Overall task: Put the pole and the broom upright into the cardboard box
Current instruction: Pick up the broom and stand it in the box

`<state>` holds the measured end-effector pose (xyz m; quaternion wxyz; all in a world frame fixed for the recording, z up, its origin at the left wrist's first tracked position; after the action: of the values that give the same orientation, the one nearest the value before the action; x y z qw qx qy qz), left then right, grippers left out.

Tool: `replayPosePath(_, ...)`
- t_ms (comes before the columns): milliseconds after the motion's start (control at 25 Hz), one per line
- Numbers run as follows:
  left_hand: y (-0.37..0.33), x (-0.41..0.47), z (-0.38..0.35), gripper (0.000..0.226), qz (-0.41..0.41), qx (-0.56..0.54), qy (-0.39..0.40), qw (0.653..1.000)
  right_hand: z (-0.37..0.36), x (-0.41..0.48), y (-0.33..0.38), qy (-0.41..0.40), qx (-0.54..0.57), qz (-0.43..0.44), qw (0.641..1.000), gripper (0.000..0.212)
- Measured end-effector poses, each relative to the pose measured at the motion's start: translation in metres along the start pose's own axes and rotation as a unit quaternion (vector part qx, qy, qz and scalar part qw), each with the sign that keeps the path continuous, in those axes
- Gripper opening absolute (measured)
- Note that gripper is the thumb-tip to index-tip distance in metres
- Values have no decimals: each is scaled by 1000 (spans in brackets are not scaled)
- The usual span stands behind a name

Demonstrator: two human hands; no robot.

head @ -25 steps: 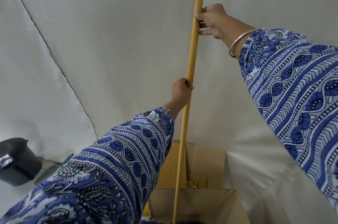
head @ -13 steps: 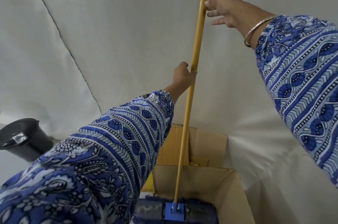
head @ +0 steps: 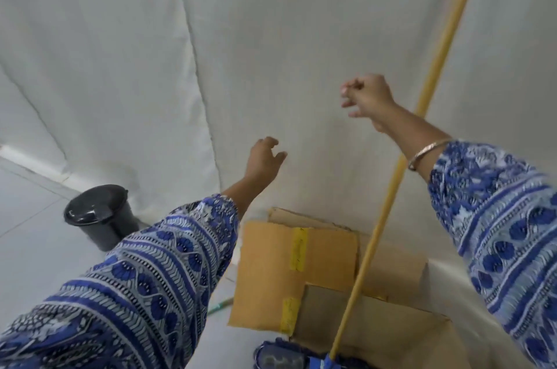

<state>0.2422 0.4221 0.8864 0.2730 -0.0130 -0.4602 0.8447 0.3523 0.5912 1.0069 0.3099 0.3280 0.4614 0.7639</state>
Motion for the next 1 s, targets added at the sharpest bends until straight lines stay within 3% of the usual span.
replayPosePath(120, 82, 2, 101, 33, -11, 52, -23, 998, -105, -30, 18, 49, -5, 4, 999, 9)
replayPosePath(240, 180, -1, 210, 33, 6, 111, -33, 993, -220, -68, 43, 73, -6, -5, 997, 14)
replayPosePath(440, 310, -4, 311, 32, 63, 162, -16, 985, -366, -107, 43, 107, -11, -56, 993, 16)
replayPosePath(720, 482, 11, 343, 25, 135, 213, 75, 965, -537, -132, -56, 153, -29, -163, 974, 16)
replayPosePath(880, 605, 6, 325, 30, 180, 265, 151, 935, -628, -162, -176, 165, -53, -289, 942, 8)
replayPosePath(1000, 721, -14, 275, 32, 229, 279, 239, 901, -691, -200, -294, 149, -79, -392, 904, 19)
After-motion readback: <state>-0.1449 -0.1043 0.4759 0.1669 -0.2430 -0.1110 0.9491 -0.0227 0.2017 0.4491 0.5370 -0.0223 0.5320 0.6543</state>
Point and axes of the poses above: each hand's wrist, its own x-axis towards the middle knuckle, its own z-axis out of the back of the hand, y = z × x, the point moved 7 cm from there along x, towards the middle knuckle, and after that the axes turned 6 degrees about -y, right-handed, at the moved point
